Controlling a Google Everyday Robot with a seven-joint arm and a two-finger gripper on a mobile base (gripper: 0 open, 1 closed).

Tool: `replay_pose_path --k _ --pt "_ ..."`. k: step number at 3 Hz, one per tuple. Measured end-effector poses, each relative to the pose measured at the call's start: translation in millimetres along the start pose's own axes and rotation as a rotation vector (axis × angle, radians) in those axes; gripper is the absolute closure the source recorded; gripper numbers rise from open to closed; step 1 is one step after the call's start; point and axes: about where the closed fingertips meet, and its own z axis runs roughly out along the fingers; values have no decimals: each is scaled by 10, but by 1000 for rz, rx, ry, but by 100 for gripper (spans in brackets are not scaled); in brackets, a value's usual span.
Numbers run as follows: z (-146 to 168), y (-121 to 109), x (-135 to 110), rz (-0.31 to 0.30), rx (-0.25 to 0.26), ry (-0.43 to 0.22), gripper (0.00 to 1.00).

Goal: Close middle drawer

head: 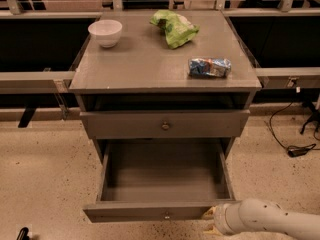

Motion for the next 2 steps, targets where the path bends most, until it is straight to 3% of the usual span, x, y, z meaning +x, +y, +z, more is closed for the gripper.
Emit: replay_pose_path --k 1,2 --pt "0 0 0 0 0 0 0" --pt "1 1 0 0 0 0 0"
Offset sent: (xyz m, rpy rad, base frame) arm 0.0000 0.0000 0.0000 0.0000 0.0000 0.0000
